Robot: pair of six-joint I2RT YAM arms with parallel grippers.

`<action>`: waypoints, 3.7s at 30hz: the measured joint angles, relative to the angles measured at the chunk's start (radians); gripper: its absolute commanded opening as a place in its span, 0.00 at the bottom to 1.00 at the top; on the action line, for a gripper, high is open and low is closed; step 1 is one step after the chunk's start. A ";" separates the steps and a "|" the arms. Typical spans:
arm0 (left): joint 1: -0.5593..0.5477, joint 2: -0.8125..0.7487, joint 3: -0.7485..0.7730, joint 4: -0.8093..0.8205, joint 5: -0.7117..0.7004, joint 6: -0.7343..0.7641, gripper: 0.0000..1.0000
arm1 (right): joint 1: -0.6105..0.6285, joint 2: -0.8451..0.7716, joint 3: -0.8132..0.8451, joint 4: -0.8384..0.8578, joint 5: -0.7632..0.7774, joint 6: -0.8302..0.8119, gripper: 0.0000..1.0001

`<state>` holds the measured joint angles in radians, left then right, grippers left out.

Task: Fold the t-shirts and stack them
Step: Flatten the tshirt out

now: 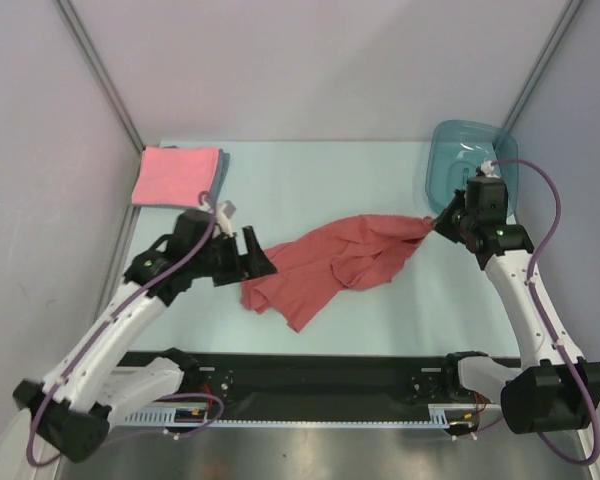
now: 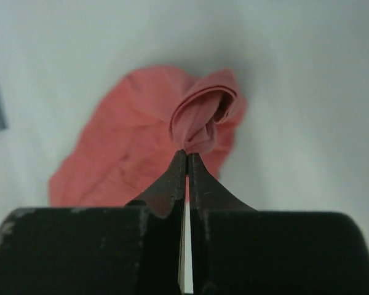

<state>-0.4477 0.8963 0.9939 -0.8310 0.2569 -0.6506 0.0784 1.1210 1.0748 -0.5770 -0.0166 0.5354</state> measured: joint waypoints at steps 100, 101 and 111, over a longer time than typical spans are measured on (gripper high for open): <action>-0.132 0.135 1.236 -0.316 -0.512 0.217 0.00 | -0.017 -0.006 0.897 -0.436 -0.266 -0.031 0.00; -0.132 0.135 1.244 -0.301 -0.507 0.219 0.00 | -0.017 -0.007 0.901 -0.435 -0.270 -0.029 0.00; -0.132 0.163 1.353 -0.205 -0.436 0.265 0.00 | -0.017 -0.008 0.936 -0.428 -0.258 -0.019 0.00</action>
<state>-0.5793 1.0592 2.3474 -1.0363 -0.1787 -0.3859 0.0616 1.1130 2.0109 -1.0050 -0.2749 0.5167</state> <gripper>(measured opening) 0.018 0.012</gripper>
